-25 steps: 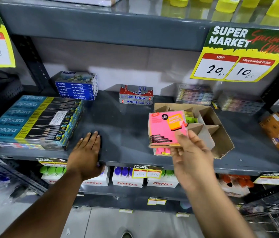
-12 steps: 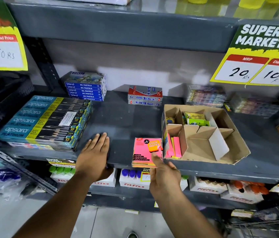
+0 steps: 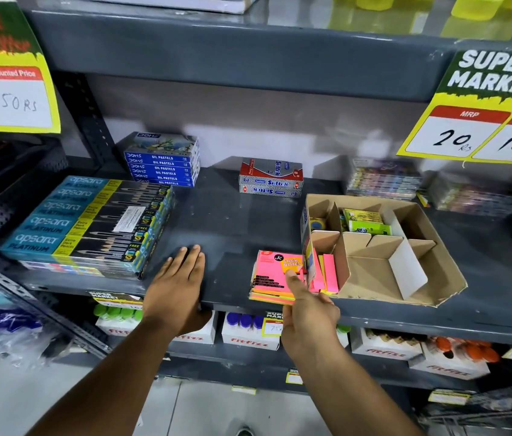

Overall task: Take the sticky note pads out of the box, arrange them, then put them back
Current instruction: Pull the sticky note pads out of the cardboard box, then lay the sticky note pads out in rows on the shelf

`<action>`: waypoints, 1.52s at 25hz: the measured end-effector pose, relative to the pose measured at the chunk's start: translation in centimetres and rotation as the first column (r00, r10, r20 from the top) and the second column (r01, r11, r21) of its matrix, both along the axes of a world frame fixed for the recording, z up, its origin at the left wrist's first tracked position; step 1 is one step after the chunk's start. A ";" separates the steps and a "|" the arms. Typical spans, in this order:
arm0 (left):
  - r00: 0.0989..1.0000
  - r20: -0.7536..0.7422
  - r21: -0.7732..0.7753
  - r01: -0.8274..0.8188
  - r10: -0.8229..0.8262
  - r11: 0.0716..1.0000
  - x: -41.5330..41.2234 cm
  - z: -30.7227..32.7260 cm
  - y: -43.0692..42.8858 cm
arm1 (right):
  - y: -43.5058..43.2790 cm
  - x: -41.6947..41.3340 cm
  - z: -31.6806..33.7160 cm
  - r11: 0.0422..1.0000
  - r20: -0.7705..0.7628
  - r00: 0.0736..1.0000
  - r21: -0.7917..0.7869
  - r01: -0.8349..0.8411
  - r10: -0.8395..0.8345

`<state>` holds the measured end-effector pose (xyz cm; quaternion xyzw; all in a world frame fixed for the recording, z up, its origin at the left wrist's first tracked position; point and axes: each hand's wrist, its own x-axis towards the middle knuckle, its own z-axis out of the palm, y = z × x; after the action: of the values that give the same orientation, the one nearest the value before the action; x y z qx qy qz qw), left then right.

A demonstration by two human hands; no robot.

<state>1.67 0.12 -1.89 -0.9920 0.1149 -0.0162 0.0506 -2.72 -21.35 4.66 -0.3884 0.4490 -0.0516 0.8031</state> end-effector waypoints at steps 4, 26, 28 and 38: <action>1.000 0.000 -0.035 0.008 -0.008 0.999 -0.1 0.1 0.0 | -0.9 -0.5 0.8 0.999 0.036 0.999 0.049 -0.020 0.018; 0.995 0.007 -0.089 0.097 -0.096 0.991 0.0 0.8 1.3 | -4.3 6.0 5.0 -0.850 -0.852 0.282 -0.497 -0.175 0.441; 0.996 0.000 -0.076 0.086 -0.086 0.993 0.2 0.4 1.1 | -4.1 6.4 5.7 -0.815 -0.814 0.298 -0.558 -0.160 0.498; 0.999 -0.018 -0.073 0.049 -0.050 0.996 0.5 0.2 1.0 | 4.0 7.8 2.6 -0.819 -0.781 0.318 -0.574 -0.028 0.537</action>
<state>2.13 1.13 -1.72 -0.9901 0.1394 -0.0116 0.0129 5.11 -17.34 7.27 -0.9605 -0.2769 0.0265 0.0057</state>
